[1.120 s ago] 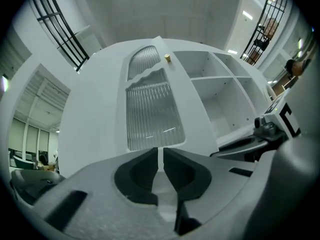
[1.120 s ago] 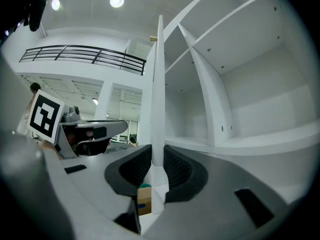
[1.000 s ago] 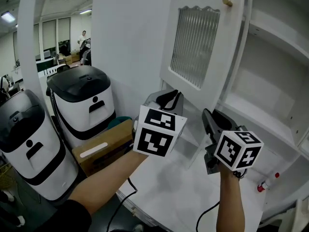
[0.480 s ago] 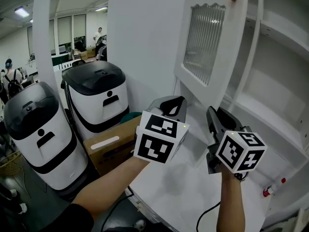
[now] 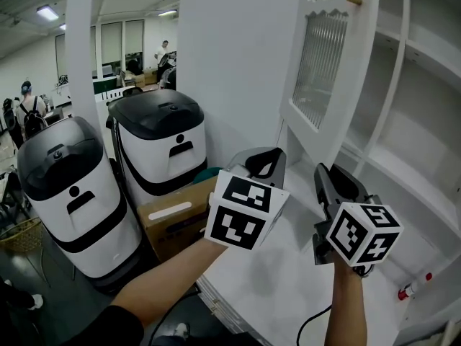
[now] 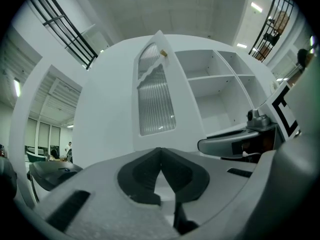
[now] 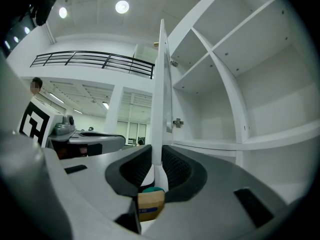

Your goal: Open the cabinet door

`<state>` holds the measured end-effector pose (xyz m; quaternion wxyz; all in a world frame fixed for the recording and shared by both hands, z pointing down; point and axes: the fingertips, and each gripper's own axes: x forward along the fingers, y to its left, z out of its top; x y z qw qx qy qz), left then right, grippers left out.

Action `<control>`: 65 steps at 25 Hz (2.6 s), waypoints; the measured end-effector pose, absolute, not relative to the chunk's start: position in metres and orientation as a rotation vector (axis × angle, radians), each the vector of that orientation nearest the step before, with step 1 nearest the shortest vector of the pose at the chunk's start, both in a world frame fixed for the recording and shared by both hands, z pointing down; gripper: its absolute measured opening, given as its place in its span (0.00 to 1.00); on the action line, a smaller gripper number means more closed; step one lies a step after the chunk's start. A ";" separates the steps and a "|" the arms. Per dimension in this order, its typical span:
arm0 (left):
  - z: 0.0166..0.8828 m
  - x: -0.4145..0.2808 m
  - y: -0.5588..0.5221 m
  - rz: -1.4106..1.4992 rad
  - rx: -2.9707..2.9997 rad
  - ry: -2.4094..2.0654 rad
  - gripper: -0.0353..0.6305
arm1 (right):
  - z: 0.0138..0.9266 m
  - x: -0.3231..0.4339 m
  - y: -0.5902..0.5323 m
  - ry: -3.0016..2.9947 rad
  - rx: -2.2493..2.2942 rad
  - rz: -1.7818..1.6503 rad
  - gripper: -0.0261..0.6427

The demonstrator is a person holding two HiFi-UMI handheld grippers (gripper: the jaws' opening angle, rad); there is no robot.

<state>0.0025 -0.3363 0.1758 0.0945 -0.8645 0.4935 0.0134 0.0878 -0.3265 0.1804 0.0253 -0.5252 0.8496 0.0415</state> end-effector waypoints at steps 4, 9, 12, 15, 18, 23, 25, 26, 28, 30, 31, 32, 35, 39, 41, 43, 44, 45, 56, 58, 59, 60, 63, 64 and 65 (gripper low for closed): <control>0.172 -0.008 -0.333 0.055 -2.560 1.446 0.07 | 0.179 0.078 -0.323 2.609 -1.624 0.136 0.14; 0.173 -0.018 -0.332 0.069 -2.583 1.412 0.07 | 0.181 0.058 -0.319 2.624 -1.608 0.141 0.14; 0.174 -0.022 -0.332 0.079 -2.598 1.395 0.07 | 0.179 0.048 -0.317 2.626 -1.612 0.153 0.15; 0.177 -0.029 -0.333 0.082 -2.612 1.385 0.07 | 0.180 0.041 -0.317 2.619 -1.621 0.159 0.15; 0.179 -0.032 -0.332 0.082 -2.625 1.366 0.07 | 0.180 0.029 -0.316 2.636 -1.605 0.163 0.15; 0.177 -0.043 -0.333 0.100 -2.629 1.363 0.07 | 0.181 0.012 -0.316 2.646 -1.597 0.174 0.16; 0.177 -0.048 -0.334 0.101 -2.629 1.369 0.07 | 0.181 0.007 -0.316 2.648 -1.596 0.174 0.16; 0.177 -0.049 -0.334 0.101 -2.631 1.373 0.07 | 0.180 0.004 -0.316 2.649 -1.595 0.174 0.16; 0.178 -0.053 -0.335 0.101 -2.637 1.379 0.07 | 0.181 -0.002 -0.317 2.654 -1.589 0.176 0.17; 0.177 -0.059 -0.336 0.099 -2.628 1.383 0.07 | 0.181 -0.011 -0.316 2.663 -1.578 0.180 0.17; 0.177 -0.062 -0.336 0.100 -2.622 1.389 0.07 | 0.181 -0.016 -0.316 2.669 -1.573 0.185 0.17; 0.177 -0.066 -0.337 0.102 -2.617 1.397 0.07 | 0.181 -0.020 -0.316 2.674 -1.570 0.191 0.17; 0.179 -0.078 -0.339 0.101 -2.610 1.421 0.07 | 0.180 -0.032 -0.318 2.691 -1.564 0.227 0.18; 0.183 -0.093 -0.343 0.082 -2.605 1.448 0.07 | 0.179 -0.050 -0.323 2.704 -1.549 0.256 0.20; 0.184 -0.103 -0.345 0.083 -2.597 1.470 0.07 | 0.179 -0.059 -0.326 2.707 -1.542 0.260 0.20; 0.184 -0.113 -0.347 0.089 -2.587 1.486 0.07 | 0.179 -0.067 -0.329 2.712 -1.537 0.263 0.21; 0.184 -0.117 -0.348 0.092 -2.582 1.493 0.07 | 0.179 -0.070 -0.331 2.714 -1.533 0.266 0.21; 0.184 -0.121 -0.348 0.092 -2.579 1.499 0.07 | 0.179 -0.074 -0.332 2.717 -1.529 0.267 0.21; 0.191 -0.154 -0.354 0.070 -2.562 1.544 0.07 | 0.180 -0.106 -0.349 2.723 -1.510 0.274 0.22; 0.191 -0.160 -0.354 0.071 -2.560 1.550 0.07 | 0.180 -0.111 -0.351 2.720 -1.512 0.279 0.23; 0.192 -0.163 -0.355 0.069 -2.558 1.554 0.07 | 0.180 -0.113 -0.352 2.718 -1.515 0.282 0.23; 0.193 -0.166 -0.356 0.064 -2.555 1.559 0.07 | 0.180 -0.116 -0.354 2.717 -1.517 0.286 0.23; 0.196 -0.175 -0.361 0.050 -2.550 1.571 0.07 | 0.181 -0.123 -0.359 2.713 -1.522 0.297 0.23; 0.196 -0.177 -0.362 0.050 -2.550 1.573 0.07 | 0.181 -0.125 -0.360 2.711 -1.523 0.301 0.24; 0.196 -0.179 -0.363 0.052 -2.551 1.572 0.07 | 0.181 -0.128 -0.362 2.709 -1.524 0.305 0.24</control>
